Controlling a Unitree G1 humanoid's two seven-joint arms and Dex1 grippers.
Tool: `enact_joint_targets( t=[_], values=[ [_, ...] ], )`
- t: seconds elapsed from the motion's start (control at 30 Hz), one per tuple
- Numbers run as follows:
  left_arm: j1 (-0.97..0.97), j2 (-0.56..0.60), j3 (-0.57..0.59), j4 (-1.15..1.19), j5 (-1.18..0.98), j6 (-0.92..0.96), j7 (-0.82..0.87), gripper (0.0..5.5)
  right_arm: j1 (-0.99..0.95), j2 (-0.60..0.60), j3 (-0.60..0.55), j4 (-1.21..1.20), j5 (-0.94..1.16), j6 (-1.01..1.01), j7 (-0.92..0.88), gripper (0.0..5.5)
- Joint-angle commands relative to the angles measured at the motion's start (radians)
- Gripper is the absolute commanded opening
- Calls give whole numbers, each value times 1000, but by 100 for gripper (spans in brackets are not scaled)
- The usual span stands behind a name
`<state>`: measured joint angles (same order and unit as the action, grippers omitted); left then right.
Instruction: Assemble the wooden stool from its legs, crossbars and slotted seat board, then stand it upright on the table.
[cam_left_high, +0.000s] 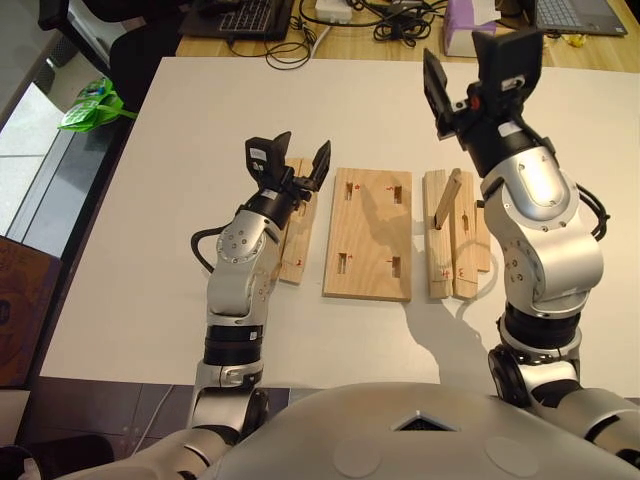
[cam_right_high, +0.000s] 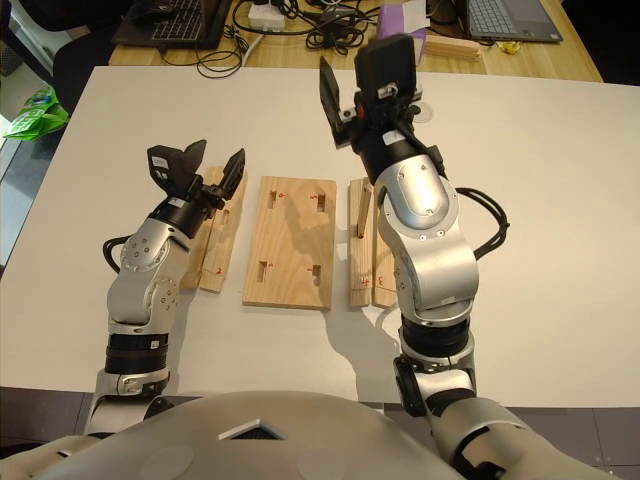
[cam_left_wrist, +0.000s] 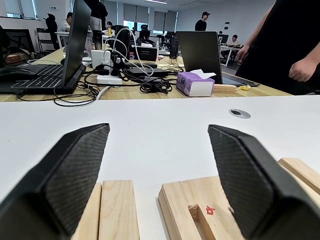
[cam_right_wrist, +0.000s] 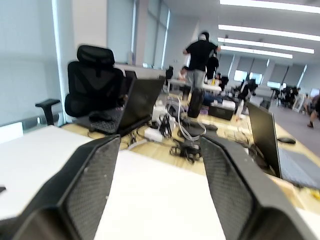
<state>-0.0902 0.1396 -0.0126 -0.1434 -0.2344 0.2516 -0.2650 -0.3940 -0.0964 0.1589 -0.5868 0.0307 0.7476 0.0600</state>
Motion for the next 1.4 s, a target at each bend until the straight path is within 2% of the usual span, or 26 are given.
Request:
enact_joint_targets(
  t=[0.03, 0.2, 0.37, 0.47, 0.7, 0.87, 1.03, 1.17, 1.4],
  values=[
    [-6, 2, -1, 7, 10, 3, 0, 365, -60, 0, -8, -9, -13, -32, 2, 293],
    [7, -2, -3, -11, 10, 10, 3, 365, -4, -5, -2, 33, -15, -65, 13, 293],
    [19, -3, -6, -23, 8, 17, 3, 365, 290, -21, 13, 359, -5, -186, 56, 293],
    [20, 1, -2, -23, 6, 20, 4, 365, 333, -14, 19, 438, 6, -198, 83, 293],
    [10, -2, -1, -13, 8, 19, 8, 365, 253, 18, -15, 334, -17, -278, 34, 293],
    [9, -1, -1, 2, 11, 11, 5, 365, 228, 36, -68, 270, -26, -484, -6, 293],
    [15, 2, 3, 8, 13, 2, 4, 365, 257, 32, -89, 138, 15, -579, 24, 293],
    [24, 1, 7, 8, 16, -6, 8, 365, 420, -39, -85, 68, 36, -620, 118, 293],
    [55, 4, 18, 26, 28, -42, 16, 365, 716, -160, -90, 131, -77, -878, 180, 293]
  ],
)
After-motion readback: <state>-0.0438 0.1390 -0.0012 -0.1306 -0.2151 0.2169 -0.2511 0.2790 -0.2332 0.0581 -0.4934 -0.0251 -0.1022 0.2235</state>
